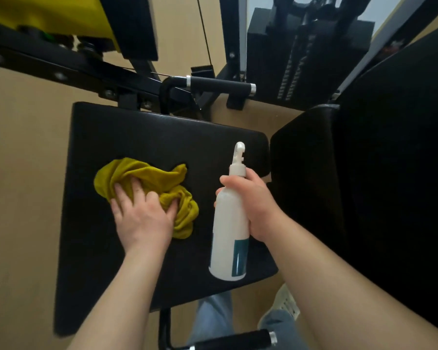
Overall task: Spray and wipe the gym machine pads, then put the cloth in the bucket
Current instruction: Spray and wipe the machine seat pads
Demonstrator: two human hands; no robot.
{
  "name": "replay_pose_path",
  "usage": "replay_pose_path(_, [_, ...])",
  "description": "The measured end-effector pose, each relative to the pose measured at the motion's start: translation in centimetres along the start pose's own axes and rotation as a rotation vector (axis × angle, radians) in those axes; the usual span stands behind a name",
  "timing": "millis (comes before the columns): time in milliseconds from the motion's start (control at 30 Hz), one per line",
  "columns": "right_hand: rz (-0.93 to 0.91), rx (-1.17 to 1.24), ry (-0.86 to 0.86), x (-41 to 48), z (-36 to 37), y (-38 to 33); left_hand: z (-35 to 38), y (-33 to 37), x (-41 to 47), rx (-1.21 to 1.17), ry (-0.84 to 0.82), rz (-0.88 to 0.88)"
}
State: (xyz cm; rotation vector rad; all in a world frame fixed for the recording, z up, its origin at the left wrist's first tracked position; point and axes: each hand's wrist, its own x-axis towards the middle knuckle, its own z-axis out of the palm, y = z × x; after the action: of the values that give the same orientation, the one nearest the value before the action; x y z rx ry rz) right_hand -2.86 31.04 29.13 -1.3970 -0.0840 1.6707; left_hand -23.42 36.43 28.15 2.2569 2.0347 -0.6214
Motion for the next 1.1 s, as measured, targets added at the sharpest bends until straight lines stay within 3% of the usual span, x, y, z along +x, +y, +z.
replay_pose_path(167, [0.132,0.011,-0.146,-0.6,1.1,-0.6,0.5,-0.1,0.9,-0.033,0.024,-0.011])
replay_pose_path(333, [0.293,0.189,-0.243,-0.4,0.8,-0.4,0.2,0.2,1.7,0.011,-0.019,-0.030])
replay_pose_path(467, [0.210,0.250,-0.216,0.7,0.3,-0.4,-1.1,2.6,4.2,0.067,-0.082,-0.043])
replay_pose_path(633, [0.180,0.407,-0.170,1.6,-0.5,-1.0,-2.0,7.8,8.1,0.098,-0.054,0.139])
replay_pose_path(900, [0.058,0.445,-0.033,1.7,-1.9,-1.9,-3.4,15.3,13.7,0.066,0.013,0.245])
replay_pose_path(1000, [0.023,0.467,-0.012,1.3,-2.2,-2.0,-3.1,15.7,14.0,0.050,0.055,0.318])
replay_pose_path(1100, [-0.002,0.435,-0.009,1.0,-2.1,-1.7,-1.5,12.7,10.2,0.029,0.115,0.499])
